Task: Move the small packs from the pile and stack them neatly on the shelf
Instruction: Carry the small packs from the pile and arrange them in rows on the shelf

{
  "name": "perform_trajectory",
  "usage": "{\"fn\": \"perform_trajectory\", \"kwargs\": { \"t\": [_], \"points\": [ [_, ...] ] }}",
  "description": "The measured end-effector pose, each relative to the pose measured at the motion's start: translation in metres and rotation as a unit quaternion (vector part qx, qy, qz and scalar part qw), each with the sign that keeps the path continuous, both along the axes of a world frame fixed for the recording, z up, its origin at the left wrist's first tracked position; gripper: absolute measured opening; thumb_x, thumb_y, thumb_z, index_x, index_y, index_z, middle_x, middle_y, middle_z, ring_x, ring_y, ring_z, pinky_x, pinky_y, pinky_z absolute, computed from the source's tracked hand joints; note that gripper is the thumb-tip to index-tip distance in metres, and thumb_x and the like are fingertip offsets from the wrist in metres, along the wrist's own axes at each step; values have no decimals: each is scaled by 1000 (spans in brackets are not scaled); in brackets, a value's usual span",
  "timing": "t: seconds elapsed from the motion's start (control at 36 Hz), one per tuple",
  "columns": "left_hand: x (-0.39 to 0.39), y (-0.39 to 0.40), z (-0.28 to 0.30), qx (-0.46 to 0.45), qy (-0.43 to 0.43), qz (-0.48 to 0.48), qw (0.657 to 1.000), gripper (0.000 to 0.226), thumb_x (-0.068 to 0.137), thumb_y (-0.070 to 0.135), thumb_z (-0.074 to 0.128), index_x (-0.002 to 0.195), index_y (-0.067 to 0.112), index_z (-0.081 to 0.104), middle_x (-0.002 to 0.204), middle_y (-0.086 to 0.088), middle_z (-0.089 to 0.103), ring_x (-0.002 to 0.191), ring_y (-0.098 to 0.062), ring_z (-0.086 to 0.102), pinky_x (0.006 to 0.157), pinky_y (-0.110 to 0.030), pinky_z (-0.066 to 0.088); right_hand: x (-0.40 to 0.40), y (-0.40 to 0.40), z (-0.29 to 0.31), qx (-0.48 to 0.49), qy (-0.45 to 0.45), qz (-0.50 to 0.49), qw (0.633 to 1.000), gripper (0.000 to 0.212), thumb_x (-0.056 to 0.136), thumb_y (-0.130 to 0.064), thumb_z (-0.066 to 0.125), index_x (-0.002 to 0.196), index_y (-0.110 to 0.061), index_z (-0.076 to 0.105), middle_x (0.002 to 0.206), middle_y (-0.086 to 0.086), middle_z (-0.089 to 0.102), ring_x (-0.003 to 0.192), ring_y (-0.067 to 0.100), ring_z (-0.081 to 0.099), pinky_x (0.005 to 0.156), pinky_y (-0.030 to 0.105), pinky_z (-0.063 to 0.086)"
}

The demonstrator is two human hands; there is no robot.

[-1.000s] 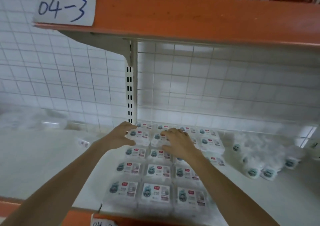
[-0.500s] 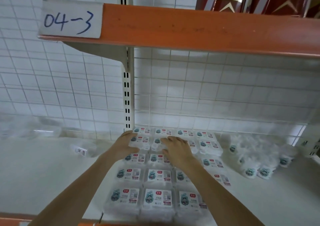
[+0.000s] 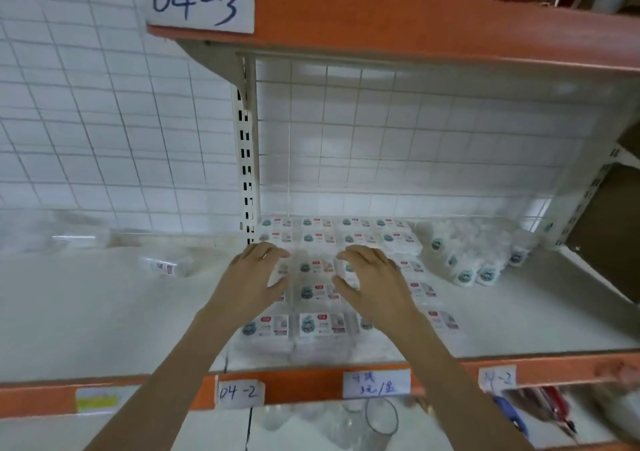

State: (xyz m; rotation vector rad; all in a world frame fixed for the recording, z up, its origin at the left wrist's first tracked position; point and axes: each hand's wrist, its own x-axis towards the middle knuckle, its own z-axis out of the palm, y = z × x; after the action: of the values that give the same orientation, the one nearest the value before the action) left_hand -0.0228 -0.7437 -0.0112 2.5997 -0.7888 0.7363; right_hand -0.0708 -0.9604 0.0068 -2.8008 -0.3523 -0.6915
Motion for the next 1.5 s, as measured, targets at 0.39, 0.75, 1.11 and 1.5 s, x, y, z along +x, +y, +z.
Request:
{"fn": "perform_trajectory", "kwargs": {
  "t": [0.39, 0.75, 1.11, 1.5],
  "points": [
    [-149, -13, -66, -25, -18, -11, 999, 37, 78, 35, 48, 106, 15, 64, 102, -1, 61, 100, -18, 52, 89, -26, 38, -149, -2, -62, 9, 53, -21, 998, 39, 77, -44, 44, 103, -21, 63, 99, -5, 67, 85, 18, 65, 63, 30, 55],
    [-272, 52, -87, -27, 59, 195, 979, 35, 73, 38, 46, 104, 23, 52, 93, -1, 66, 84, -22, 65, 72, -31, 53, -198, 54, -81, -3, 145, 143, 979, 45, 81, -44, 44, 115, -22, 61, 113, -5, 63, 102, 20, 61, 80, 34, 51],
    [-418, 222, -86, -38, 156, 436, 886, 46, 73, 48, 45, 109, 24, 59, 95, 0, 66, 84, -22, 66, 67, -29, 53, -240, 249, -87, -55, 205, 401, 891, 51, 89, -49, 35, 136, -29, 36, 137, -12, 40, 126, 11, 35, 102, 25, 30],
    [-390, 422, -83, -63, 184, 401, 895, 47, 84, 43, 53, 127, 24, 52, 124, 6, 55, 115, -15, 52, 89, -26, 43, -213, 423, -83, -66, 235, 360, 900, 47, 92, -46, 42, 137, -35, 32, 138, -18, 33, 126, 5, 34, 97, 21, 33]
  ]
}}
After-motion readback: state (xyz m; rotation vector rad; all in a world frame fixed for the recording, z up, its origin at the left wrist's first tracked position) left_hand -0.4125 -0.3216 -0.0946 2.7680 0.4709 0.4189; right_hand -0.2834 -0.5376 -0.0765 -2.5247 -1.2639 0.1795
